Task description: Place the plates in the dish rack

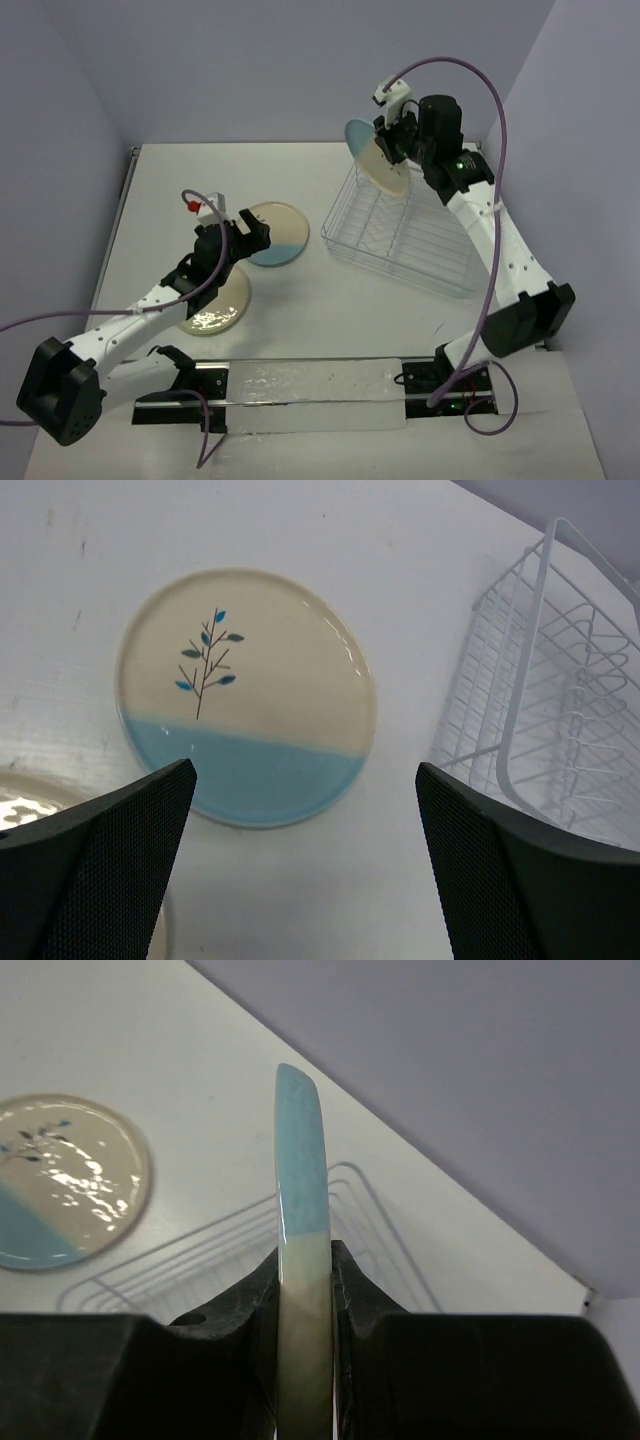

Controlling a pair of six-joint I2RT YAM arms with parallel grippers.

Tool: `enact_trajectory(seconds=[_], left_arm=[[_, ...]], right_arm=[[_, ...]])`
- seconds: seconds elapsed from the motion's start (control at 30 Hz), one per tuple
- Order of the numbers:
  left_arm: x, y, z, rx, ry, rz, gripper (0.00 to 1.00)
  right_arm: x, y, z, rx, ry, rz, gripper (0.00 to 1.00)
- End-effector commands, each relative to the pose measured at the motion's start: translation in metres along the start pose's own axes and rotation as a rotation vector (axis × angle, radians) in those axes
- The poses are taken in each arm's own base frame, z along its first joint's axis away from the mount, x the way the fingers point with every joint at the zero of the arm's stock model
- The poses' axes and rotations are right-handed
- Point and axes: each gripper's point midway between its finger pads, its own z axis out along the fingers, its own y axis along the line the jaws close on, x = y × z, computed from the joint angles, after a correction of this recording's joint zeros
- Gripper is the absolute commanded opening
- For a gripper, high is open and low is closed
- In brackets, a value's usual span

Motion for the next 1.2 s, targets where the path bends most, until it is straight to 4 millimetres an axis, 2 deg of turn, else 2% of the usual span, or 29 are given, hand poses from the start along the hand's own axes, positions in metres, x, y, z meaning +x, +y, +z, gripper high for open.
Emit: enact_trajectory(seconds=[0.0, 0.13, 0.17, 0.2, 0.23, 0.33, 0.4, 0.57, 0.77, 0.97, 1.17], left_arm=[[-0.039, -0.030, 0.015, 0.071, -0.070, 0.048, 0.99], [-0.032, -0.032, 0.029, 0.080, -0.030, 0.068, 0.99], [-0.032, -0.034, 0.031, 0.092, -0.023, 0.066, 0.99], [-0.031, -0.033, 0.035, 0.088, -0.016, 0.067, 0.99], [-0.029, -0.032, 0.037, 0.087, -0.008, 0.068, 0.99], [-0.026, -0.031, 0.044, 0.082, 0.016, 0.078, 0.99], [-0.025, -0.031, 0.048, 0.075, 0.023, 0.080, 0.99], [-0.023, -0.033, 0.055, 0.093, 0.040, 0.083, 0.99], [-0.023, -0.032, 0.058, 0.097, 0.050, 0.085, 0.99], [-0.021, -0.031, 0.059, 0.098, 0.056, 0.085, 0.99], [-0.019, -0.032, 0.062, 0.103, 0.069, 0.087, 1.00]], right_arm=[[-0.043, -0.041, -0.002, -0.013, -0.093, -0.316, 0.00], [-0.024, -0.058, 0.007, -0.064, -0.029, -0.419, 0.00], [-0.021, -0.068, 0.012, -0.060, -0.011, -0.431, 0.00], [-0.009, -0.067, 0.015, -0.103, 0.028, -0.440, 0.00], [-0.018, -0.074, 0.012, -0.099, 0.019, -0.452, 0.00], [0.003, -0.080, 0.028, -0.154, 0.080, -0.444, 0.00], [0.016, -0.079, 0.040, -0.187, 0.104, -0.445, 0.00], [0.021, -0.081, 0.040, -0.240, 0.083, -0.443, 0.00], [0.046, -0.075, 0.051, -0.291, 0.119, -0.402, 0.00], [0.063, -0.074, 0.061, -0.305, 0.154, -0.380, 0.00], [0.074, -0.084, 0.076, -0.255, 0.181, -0.352, 0.00]])
